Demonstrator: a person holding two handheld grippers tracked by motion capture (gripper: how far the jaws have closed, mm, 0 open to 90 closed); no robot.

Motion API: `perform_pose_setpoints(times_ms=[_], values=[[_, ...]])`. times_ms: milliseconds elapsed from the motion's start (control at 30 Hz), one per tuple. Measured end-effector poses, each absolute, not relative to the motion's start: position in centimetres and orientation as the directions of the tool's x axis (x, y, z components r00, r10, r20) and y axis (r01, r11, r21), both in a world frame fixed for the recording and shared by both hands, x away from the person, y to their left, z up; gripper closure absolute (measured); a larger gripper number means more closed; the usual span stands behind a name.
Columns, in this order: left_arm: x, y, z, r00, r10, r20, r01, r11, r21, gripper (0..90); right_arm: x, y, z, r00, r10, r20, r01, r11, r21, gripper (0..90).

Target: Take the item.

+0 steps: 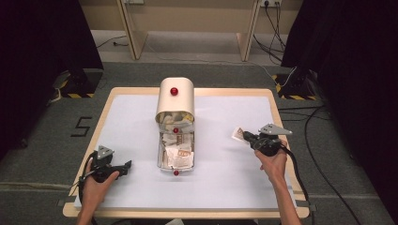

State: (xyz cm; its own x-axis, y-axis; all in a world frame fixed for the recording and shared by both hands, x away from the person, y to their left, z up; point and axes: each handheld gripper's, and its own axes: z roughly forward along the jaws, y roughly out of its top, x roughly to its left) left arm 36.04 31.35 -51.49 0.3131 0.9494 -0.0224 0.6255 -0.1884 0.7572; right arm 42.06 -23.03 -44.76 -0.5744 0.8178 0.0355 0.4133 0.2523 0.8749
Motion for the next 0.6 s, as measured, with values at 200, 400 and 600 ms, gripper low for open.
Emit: perform_pose_setpoints(times_ms=[200,400,600], values=[[36.0,31.4,-51.5,0.313,0.949,-0.022,0.625,-0.188,0.757,12.3,42.3,-23.2,-45.3,-0.569,0.822,0.037,0.425,0.256,0.868,86.5],[36.0,31.4,-51.5,0.313,0.949,-0.023,0.625,-0.188,0.757,12.2,42.5,-23.3,-46.1,-0.563,0.825,0.039,0.445,0.263,0.856,86.5],[36.0,31.4,-51.5,0.313,0.949,-0.023,0.625,-0.188,0.757,12.3,42.7,-23.5,-46.6,-0.558,0.829,0.041,0.460,0.268,0.846,86.4]])
